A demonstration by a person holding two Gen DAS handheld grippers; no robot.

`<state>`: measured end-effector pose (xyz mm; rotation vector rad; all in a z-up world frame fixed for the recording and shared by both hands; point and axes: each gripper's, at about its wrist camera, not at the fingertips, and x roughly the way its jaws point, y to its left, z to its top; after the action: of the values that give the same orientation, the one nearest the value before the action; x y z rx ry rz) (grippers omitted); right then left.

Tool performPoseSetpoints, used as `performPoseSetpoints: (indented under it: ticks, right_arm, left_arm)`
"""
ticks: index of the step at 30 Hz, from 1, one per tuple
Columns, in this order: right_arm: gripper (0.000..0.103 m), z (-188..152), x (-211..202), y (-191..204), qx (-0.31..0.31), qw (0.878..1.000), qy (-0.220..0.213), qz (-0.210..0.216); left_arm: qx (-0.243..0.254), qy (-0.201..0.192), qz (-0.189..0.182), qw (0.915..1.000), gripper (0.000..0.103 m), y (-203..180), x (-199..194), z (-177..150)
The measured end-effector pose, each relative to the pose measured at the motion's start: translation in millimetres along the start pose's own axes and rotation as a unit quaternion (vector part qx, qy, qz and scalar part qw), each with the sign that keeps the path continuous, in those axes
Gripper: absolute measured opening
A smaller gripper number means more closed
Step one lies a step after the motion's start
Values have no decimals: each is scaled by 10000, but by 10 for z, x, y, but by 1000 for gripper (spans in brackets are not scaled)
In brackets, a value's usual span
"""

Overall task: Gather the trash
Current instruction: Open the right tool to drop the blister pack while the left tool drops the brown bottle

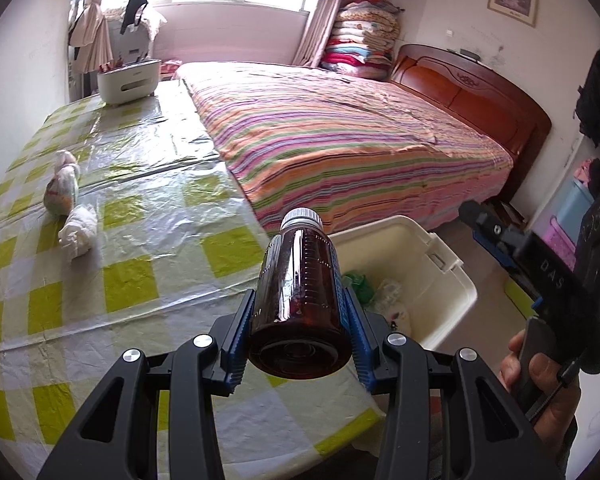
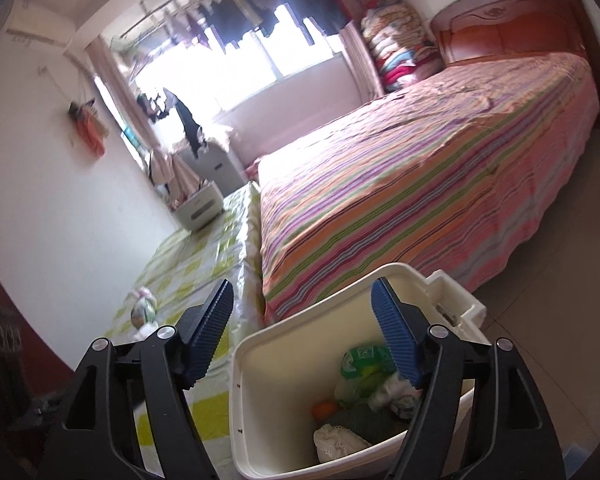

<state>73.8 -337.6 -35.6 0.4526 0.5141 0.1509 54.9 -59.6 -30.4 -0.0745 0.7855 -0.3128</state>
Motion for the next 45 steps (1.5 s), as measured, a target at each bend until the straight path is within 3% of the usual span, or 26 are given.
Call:
performPoseSetpoints:
  ticks: [8, 20, 33, 35, 37, 45]
  right_arm:
    - [73, -27, -73, -201, 548, 9983, -193, 5]
    - [74, -52, -135, -290, 797, 9963, -310, 68]
    - [74, -52, -152, -381, 909, 9953, -316, 101]
    - [74, -51, -146, -380, 896, 9954, -312, 96]
    - [74, -54, -133, -377, 889, 9956, -300, 84]
    - [74, -84, -24, -293, 838, 9962, -163, 147]
  left_arm:
    - [315, 96, -229, 9992, 41, -298, 61, 5]
    - [737, 394, -377, 9958, 41, -710, 321, 3]
    - [853, 572, -419, 9938, 42, -854, 484, -1]
    - [876, 523, -390, 9940, 46, -856, 488, 16]
    - [866, 483, -350, 9945, 71, -845, 474, 35]
    - [412, 84, -73, 9991, 75, -475, 271, 199]
